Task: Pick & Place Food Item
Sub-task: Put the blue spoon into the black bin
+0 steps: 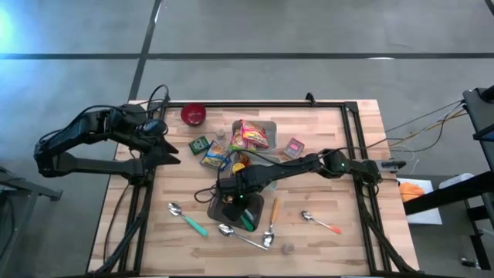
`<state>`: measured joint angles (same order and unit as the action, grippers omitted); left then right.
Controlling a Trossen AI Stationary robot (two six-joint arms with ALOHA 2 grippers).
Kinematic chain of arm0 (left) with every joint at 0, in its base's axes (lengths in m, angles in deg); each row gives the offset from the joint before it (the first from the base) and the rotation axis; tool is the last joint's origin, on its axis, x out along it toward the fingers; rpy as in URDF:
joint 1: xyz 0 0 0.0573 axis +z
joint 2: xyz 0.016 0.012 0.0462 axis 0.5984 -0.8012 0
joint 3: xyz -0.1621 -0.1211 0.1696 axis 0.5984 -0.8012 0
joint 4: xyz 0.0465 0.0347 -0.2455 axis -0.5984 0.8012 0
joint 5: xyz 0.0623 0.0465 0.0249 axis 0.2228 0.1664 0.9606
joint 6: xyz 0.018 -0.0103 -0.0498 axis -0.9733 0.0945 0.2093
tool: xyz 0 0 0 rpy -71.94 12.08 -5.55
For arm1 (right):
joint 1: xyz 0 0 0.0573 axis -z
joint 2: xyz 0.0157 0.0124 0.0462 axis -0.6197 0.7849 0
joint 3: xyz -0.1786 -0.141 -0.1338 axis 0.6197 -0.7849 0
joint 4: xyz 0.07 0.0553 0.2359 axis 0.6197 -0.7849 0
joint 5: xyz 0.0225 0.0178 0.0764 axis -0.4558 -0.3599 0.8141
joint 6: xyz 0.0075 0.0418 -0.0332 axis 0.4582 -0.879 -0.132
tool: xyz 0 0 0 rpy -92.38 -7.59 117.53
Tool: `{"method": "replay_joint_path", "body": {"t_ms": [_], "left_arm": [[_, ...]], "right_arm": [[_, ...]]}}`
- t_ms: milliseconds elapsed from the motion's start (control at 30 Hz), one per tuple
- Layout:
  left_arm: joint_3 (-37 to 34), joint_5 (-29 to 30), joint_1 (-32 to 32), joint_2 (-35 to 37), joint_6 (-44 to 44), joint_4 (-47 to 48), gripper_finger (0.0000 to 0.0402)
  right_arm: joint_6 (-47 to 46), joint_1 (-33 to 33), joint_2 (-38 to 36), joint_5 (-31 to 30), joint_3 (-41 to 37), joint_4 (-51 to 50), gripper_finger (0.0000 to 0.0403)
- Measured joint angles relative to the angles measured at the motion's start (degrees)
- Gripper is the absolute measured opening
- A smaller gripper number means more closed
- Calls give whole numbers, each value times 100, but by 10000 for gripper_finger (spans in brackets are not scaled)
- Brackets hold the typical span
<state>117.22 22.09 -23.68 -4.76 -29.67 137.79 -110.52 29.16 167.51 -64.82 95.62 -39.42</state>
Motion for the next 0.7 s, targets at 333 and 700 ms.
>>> {"method": "replay_joint_path", "body": {"t_ms": [333,700], "left_arm": [[-2,0,0,-3,39,-63,306],[-4,0,2,-3,48,-65,306]], "right_arm": [[-6,22,-9,-19,-243,134,23],[86,13,-7,7,-135,182,141]]}}
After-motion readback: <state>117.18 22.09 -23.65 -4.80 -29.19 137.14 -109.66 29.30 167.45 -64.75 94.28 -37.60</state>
